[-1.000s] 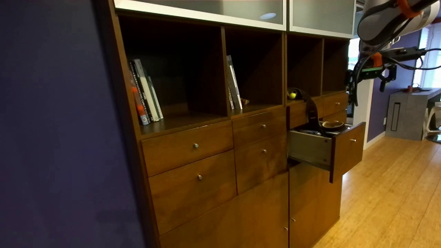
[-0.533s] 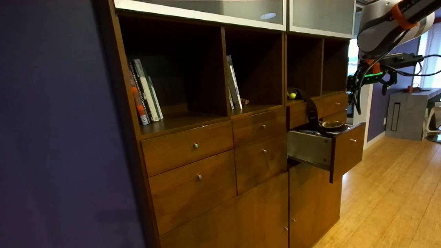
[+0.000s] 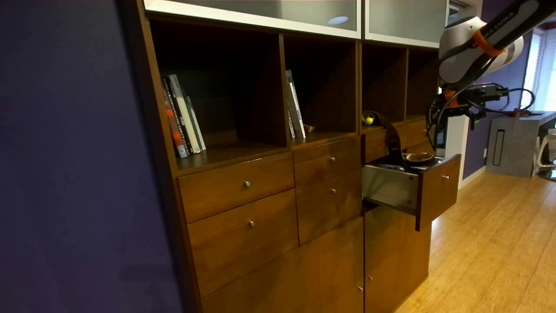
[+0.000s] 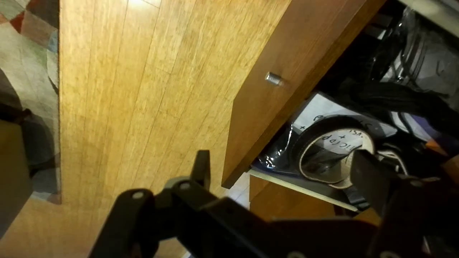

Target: Place the belt.on the shelf

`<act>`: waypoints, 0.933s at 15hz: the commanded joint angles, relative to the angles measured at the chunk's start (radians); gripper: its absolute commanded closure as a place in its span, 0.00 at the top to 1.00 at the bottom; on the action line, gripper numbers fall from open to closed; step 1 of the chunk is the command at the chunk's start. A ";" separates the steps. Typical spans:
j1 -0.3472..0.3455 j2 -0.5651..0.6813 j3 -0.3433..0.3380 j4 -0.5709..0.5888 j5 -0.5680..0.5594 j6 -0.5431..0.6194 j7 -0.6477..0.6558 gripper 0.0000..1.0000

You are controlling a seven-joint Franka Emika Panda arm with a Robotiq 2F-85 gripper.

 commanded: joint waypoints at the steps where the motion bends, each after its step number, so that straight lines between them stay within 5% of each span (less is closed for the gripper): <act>1: 0.020 0.159 -0.031 0.116 -0.063 0.033 0.131 1.00; 14: 0.176 0.501 -0.214 0.378 -0.022 0.028 0.211 0.99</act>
